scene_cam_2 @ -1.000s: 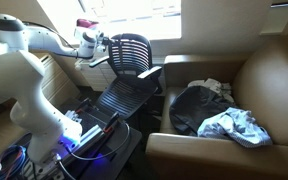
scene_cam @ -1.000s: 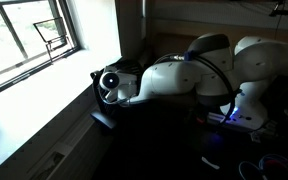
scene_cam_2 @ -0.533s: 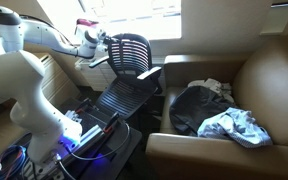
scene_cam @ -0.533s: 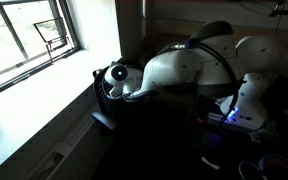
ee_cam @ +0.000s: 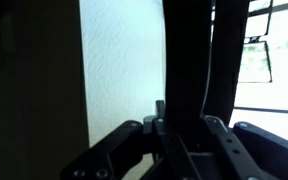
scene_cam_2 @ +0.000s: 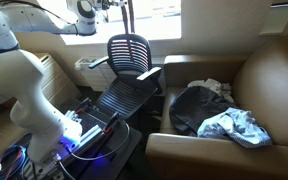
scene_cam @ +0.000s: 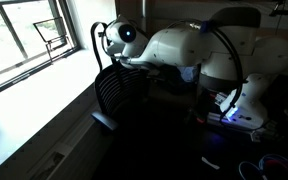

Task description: Put the belt on the black chair on the brown chair

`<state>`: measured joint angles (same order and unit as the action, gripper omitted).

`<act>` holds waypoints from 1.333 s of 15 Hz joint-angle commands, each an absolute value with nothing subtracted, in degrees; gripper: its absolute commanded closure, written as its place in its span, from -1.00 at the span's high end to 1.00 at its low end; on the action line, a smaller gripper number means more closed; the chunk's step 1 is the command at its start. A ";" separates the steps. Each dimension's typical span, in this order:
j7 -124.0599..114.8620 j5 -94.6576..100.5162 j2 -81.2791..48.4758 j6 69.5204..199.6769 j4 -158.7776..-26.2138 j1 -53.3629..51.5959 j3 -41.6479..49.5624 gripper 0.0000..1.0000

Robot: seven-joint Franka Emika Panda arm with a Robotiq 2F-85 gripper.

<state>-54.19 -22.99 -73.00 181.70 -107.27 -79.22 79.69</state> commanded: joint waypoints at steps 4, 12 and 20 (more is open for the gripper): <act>-54.96 -27.14 -73.12 177.69 -121.67 -82.50 95.93 -0.89; -61.50 -28.94 -81.50 172.88 -123.42 -76.87 98.75 -0.89; -74.62 -28.36 -85.40 172.21 -121.96 -51.32 96.28 -0.89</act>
